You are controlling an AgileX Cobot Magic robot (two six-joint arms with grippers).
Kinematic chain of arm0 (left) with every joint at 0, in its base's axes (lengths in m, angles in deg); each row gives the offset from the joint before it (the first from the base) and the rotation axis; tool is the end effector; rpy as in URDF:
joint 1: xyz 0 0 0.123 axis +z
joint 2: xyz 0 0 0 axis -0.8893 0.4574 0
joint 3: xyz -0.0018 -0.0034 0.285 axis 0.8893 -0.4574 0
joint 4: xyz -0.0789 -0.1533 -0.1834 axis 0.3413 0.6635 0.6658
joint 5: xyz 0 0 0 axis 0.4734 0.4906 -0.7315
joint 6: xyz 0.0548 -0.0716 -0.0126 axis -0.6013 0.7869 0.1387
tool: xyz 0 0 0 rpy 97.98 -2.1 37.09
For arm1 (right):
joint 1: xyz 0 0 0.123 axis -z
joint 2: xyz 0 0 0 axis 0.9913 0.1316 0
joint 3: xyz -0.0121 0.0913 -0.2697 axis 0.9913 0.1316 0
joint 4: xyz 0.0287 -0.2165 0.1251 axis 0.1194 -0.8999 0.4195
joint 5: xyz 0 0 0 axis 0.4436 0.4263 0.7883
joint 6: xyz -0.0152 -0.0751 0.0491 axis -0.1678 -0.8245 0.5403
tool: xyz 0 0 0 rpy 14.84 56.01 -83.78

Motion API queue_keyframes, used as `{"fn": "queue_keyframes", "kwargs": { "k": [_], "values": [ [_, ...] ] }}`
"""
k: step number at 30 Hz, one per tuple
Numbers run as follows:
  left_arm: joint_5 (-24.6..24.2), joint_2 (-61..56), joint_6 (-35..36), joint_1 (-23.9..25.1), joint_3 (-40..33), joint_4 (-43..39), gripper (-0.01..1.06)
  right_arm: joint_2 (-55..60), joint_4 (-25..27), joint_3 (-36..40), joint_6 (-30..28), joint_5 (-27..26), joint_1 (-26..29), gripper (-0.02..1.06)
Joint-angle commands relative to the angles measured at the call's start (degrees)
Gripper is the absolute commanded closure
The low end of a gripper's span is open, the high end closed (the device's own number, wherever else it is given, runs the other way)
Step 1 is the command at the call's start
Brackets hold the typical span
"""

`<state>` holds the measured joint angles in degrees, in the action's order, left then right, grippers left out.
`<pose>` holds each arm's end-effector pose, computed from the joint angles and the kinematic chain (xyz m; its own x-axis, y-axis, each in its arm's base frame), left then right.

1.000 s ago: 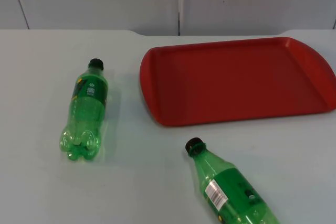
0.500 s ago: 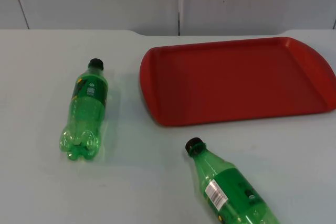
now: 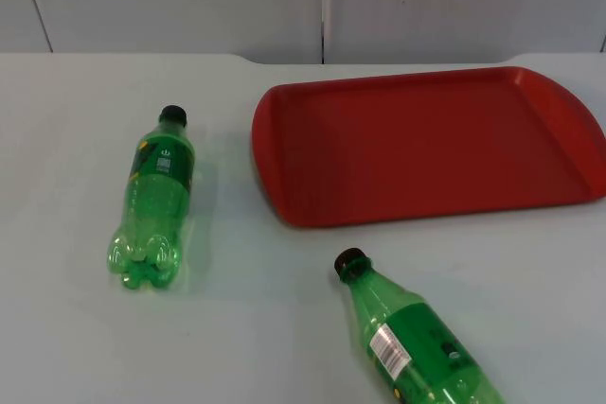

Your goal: Place the bottle upright on the tray.

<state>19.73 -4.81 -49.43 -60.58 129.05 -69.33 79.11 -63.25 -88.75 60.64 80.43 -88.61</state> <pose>0.2821 0.0002 0.3400 -0.7644 0.0169 -0.6446 0.0725 0.9956 -0.0598 -0.0068 -0.0050 0.2803 -0.4586 -0.0581 -0.8868 -0.0709 0.9971 -0.0287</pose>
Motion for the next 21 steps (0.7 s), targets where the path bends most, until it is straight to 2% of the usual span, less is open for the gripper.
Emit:
{"fn": "queue_keyframes", "kwargs": {
  "k": [1,8,13,15,21],
  "values": [
    [-0.31,2.45,-0.92,0.1,2.3,1.66,0.0,-0.18,0.27,0.06,0.24,-0.24,0.2,-0.01],
    [-1.33,8.56,-0.95,-1.55,7.42,2.09,0.0,-0.18,0.27,0.06,0.24,-0.24,0.2,-0.01],
    [-1.09,13.36,-0.84,-4.85,11.43,2.07,0.0,-0.18,0.27,0.06,0.24,-0.24,0.2,-0.01],
    [-1.46,16.81,1.08,-6.62,14.43,1.67,0.0,-0.18,0.27,0.06,0.24,-0.24,0.2,-0.01],
    [-2.47,23.45,5.04,-7.78,18.16,1.67,0.0,-0.18,0.27,0.06,0.24,-0.24,0.2,-0.01]
  ]
}}
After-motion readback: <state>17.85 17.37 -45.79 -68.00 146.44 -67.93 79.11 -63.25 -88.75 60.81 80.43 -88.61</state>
